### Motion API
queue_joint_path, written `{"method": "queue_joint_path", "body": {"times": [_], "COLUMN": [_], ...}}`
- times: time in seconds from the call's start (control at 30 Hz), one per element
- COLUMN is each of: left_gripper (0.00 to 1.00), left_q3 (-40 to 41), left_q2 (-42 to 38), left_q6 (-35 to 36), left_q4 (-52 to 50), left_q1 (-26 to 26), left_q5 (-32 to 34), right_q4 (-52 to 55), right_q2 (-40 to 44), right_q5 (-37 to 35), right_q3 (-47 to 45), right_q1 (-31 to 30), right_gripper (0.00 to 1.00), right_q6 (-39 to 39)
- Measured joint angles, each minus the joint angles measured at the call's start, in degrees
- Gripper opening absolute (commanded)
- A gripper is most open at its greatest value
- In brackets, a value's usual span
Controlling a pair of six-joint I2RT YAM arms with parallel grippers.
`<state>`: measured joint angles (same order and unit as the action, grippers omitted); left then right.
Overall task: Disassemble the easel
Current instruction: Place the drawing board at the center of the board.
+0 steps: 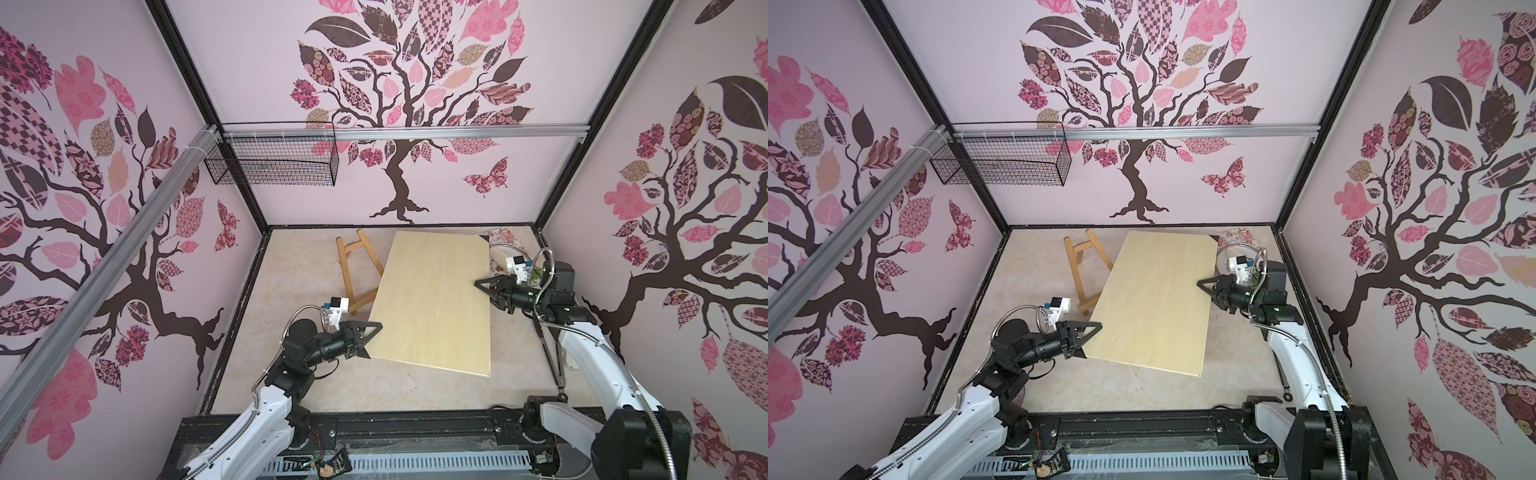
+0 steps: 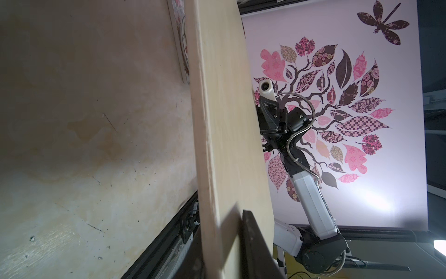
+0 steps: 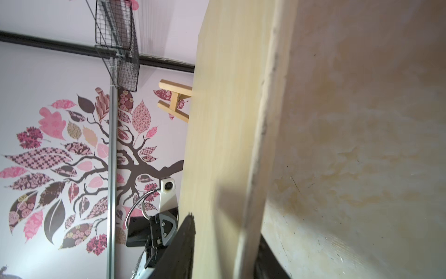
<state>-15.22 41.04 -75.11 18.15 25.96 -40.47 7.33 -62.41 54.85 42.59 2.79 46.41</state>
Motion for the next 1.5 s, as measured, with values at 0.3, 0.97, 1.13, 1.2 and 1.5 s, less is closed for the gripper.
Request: {"method": "queue_joint_path", "body": {"times": [0.3, 0.97, 1.13, 1.2, 1.5], "left_gripper": [0.00, 0.00, 0.00, 0.00, 0.00], "left_q3": [-0.22, -4.55, -6.49, -7.02, -8.92], "left_q2": [5.70, 26.12, 33.68, 37.03, 48.06], "left_q6": [0.61, -0.02, -0.44, -0.83, -1.70], "left_q4": [2.95, 13.77, 18.58, 21.05, 29.40], "left_q1": [10.45, 15.19, 15.56, 15.74, 16.20], "left_q5": [11.96, 20.92, 21.20, 21.38, 21.66], "right_q4": [-6.32, -10.69, -12.50, -12.74, -11.58], "right_q2": [-3.06, -19.08, -22.43, -24.00, -28.79], "right_q5": [-4.92, -7.06, -7.10, -7.34, -9.35], "right_q3": [-2.64, 2.05, 3.02, 4.04, 7.91], "right_q1": [0.28, 3.37, 4.98, 5.31, 6.05], "right_gripper": [0.36, 0.11, 0.07, 0.06, 0.04], "right_q6": [0.94, -5.33, -6.29, -7.43, -12.13]}}
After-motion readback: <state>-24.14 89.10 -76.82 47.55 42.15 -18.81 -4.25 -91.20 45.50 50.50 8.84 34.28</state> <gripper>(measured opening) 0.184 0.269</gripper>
